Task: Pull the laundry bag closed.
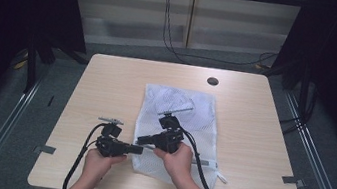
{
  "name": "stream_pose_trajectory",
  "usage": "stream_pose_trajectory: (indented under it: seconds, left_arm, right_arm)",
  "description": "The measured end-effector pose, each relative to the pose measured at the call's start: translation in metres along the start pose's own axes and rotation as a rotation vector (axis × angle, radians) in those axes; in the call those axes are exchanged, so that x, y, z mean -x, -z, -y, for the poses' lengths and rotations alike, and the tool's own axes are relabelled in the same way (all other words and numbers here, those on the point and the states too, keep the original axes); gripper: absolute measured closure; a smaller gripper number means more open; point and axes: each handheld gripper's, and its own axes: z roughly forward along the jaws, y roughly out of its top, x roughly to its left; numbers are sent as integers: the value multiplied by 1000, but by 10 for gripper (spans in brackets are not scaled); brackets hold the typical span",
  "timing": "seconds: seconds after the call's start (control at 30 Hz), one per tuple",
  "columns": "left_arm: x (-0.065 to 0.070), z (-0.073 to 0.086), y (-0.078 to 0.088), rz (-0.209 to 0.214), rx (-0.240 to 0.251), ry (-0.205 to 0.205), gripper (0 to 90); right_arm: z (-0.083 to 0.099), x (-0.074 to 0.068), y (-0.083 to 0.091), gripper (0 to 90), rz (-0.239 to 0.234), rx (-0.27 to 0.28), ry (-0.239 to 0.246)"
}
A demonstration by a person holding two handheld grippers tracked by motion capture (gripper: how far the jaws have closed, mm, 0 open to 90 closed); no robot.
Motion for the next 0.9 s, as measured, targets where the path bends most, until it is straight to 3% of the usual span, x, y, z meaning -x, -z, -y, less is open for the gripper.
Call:
stream_pose_trajectory:
  seconds: [0.53,0.9]
  left_arm:
    - [0,-1,4,8,15,24,885]
    - [0,0,4,1,10,16,885]
  right_arm:
    - [4,12,11,874,19,0,-14]
    - [5,12,12,874,20,-8,-11]
